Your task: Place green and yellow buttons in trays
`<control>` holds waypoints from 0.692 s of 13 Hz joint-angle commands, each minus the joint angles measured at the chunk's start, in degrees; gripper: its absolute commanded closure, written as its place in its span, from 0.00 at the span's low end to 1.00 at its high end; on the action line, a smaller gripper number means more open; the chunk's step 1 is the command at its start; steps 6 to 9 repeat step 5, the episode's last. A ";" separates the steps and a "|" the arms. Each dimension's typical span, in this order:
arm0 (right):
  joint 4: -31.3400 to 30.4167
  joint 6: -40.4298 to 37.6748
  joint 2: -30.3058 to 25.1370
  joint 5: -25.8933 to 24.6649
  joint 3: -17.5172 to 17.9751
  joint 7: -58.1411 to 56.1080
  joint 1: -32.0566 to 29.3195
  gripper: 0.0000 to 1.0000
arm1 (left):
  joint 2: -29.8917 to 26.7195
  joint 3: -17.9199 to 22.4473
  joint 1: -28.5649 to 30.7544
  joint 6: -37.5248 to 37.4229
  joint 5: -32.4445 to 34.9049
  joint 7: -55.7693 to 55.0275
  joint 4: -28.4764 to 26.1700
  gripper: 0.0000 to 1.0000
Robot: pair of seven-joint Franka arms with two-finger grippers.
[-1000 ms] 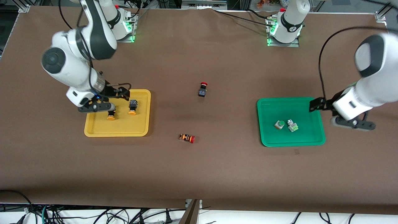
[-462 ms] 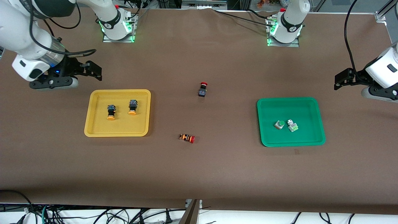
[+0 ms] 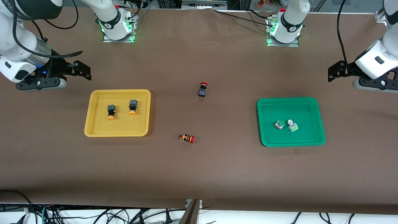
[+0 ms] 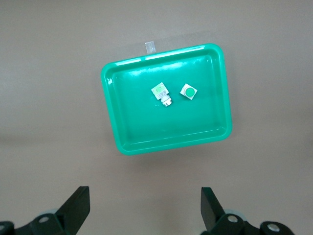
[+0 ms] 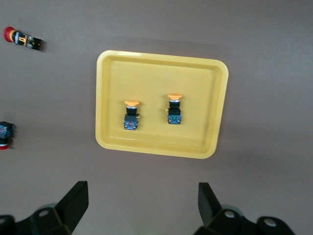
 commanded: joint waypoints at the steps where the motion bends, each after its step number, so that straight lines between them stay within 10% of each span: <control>1: 1.08 -1.80 -0.43 -1.63 6.36 -1.69 -6.12 0.01 | -1.65 -0.01 0.10 1.30 -0.88 -0.85 -2.09 0.00; 9: 5.20 -1.36 0.71 -2.42 6.71 -2.05 -6.03 0.01 | -1.65 0.17 0.01 1.30 -0.89 -0.76 -2.00 0.00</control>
